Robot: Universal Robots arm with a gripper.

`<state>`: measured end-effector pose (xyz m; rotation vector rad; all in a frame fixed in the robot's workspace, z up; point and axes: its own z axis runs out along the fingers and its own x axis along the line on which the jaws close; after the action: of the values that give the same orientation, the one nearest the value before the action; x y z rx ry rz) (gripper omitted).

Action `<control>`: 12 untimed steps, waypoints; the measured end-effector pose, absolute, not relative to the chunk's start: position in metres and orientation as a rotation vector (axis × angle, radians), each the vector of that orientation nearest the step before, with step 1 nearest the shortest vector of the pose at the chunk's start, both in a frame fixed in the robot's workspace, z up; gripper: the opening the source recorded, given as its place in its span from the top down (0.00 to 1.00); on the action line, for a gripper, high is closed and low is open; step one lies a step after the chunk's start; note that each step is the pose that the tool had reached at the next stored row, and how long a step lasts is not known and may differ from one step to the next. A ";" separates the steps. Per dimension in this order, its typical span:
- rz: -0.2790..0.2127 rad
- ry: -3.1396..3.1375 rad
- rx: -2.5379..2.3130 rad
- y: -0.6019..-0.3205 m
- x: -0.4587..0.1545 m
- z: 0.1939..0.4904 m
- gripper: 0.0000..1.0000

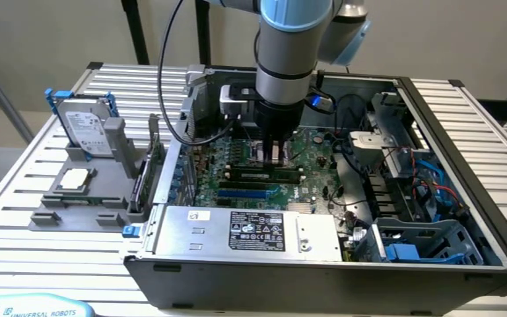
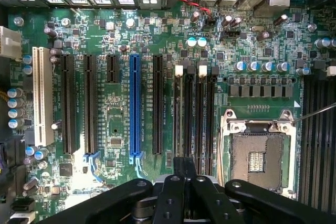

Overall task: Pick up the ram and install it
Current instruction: 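Press down the ram until it locks into place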

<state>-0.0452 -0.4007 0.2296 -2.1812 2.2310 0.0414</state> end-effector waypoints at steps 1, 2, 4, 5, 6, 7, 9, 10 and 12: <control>0.040 2.232 -2.182 -0.401 -0.045 0.228 0.89; 0.040 2.232 -2.182 -0.401 -0.045 0.226 0.89; 0.040 2.232 -2.182 -0.401 -0.045 0.224 0.89; 0.040 2.232 -2.182 -0.401 -0.046 0.224 0.89; 0.040 2.232 -2.182 -0.401 -0.046 0.224 0.89; 0.040 2.232 -2.181 -0.401 -0.046 0.226 0.89; 0.042 2.231 -2.180 -0.400 -0.046 0.232 0.89; 0.041 2.232 -2.181 -0.400 -0.046 0.236 0.89; 0.041 2.232 -2.181 -0.400 -0.046 0.243 0.89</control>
<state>-0.0455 -0.4004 0.2425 -2.1812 2.2315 0.0414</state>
